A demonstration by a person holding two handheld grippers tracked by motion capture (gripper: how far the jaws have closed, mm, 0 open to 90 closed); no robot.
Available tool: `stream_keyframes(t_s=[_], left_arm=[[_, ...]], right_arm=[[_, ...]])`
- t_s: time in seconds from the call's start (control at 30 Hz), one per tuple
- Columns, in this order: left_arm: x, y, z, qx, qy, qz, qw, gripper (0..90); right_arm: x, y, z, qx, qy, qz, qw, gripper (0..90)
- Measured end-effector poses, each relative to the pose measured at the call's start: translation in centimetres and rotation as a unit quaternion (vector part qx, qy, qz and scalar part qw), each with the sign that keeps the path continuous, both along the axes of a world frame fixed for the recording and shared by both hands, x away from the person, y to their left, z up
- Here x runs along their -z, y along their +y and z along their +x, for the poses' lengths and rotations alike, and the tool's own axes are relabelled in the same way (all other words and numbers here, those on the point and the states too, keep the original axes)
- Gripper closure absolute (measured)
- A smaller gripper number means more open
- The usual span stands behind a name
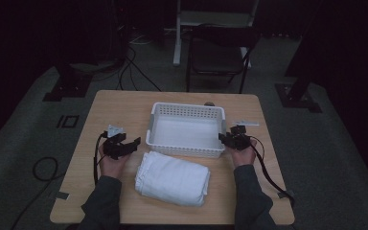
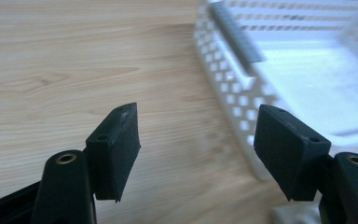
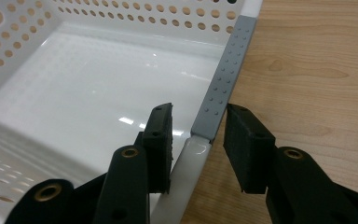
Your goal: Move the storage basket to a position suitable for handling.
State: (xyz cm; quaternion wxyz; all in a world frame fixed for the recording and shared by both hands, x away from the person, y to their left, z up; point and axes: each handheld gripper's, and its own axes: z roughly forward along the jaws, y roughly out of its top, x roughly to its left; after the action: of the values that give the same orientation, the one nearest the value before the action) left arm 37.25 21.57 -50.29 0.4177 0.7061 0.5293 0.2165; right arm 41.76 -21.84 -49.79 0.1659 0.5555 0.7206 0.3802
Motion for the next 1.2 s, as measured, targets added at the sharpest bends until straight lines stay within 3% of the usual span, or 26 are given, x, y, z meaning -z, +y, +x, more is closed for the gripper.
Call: stream_keyframes(t_s=[0.23, 0.4, 0.63, 0.87, 1.2], left_arm=[[-0.5, -1.5, -0.8, 0.031, -0.01, 0.013, 0.9994, 30.6], [-0.8, -1.4, -1.0, 0.042, -0.011, 0.0, 0.9991, 33.7], [-0.6, -1.2, -0.7, 0.043, -0.003, -0.005, 0.9991, 45.2], [-0.4, -1.2, 0.1, 0.044, 0.008, -0.013, 0.9989, 63.6], [-0.6, -1.3, 1.7, 0.031, 0.008, -0.005, 0.9995, 67.6]], right_arm=[[-0.1, 0.6, 0.8, -0.004, 0.002, -0.011, 0.9999, 63.4], [-0.2, 1.3, 1.5, -0.011, 0.002, -0.017, 0.9998, 64.4], [-0.2, 2.4, 2.2, -0.019, 0.001, -0.014, 0.9997, 65.9], [-0.1, 3.0, 2.2, -0.023, -0.001, -0.002, 0.9997, 66.1], [0.0, 3.2, 2.7, -0.02, 0.0, 0.002, 0.9998, 65.0]])
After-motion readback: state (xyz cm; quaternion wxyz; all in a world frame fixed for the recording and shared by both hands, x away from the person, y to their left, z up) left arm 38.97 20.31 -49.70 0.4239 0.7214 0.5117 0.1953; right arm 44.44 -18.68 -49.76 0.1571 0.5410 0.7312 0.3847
